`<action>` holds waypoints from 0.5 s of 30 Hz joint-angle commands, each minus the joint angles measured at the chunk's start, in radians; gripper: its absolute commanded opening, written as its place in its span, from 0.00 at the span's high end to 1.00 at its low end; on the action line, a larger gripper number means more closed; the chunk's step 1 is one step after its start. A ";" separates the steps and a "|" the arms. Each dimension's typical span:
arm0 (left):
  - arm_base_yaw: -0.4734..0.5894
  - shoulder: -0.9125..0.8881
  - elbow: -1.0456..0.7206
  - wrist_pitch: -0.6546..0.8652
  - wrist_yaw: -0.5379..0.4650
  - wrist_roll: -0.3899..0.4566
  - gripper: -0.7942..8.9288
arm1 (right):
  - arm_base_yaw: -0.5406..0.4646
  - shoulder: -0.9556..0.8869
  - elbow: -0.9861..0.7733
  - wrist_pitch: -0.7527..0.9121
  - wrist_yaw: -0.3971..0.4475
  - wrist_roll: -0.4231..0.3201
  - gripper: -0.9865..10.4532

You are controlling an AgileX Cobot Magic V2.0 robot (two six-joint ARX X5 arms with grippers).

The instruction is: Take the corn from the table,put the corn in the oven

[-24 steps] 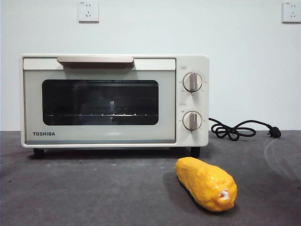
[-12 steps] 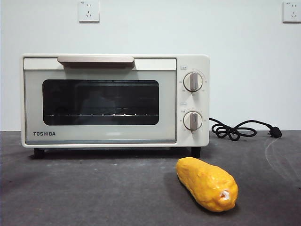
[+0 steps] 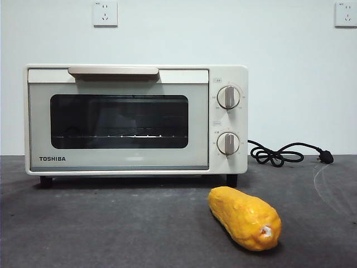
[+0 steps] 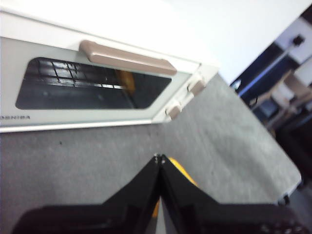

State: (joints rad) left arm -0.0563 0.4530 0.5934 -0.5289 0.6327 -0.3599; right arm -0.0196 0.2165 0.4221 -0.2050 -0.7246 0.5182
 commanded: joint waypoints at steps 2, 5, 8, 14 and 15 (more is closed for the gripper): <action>-0.026 0.101 0.087 -0.096 0.003 0.142 0.92 | 0.001 0.101 0.068 -0.047 -0.095 -0.016 0.92; -0.051 0.175 0.153 -0.163 0.003 0.193 0.92 | 0.002 0.183 0.124 -0.098 -0.153 -0.046 0.91; -0.078 0.243 0.217 -0.216 0.002 0.228 0.92 | 0.019 0.257 0.179 -0.169 -0.169 -0.109 0.91; -0.135 0.359 0.313 -0.264 -0.005 0.265 0.92 | 0.148 0.399 0.294 -0.361 -0.113 -0.265 0.89; -0.148 0.378 0.325 -0.263 -0.005 0.266 0.92 | 0.189 0.430 0.314 -0.396 -0.073 -0.289 0.84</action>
State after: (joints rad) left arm -0.2016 0.8299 0.9192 -0.7925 0.6273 -0.1196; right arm 0.1638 0.6464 0.7364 -0.6018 -0.7994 0.2897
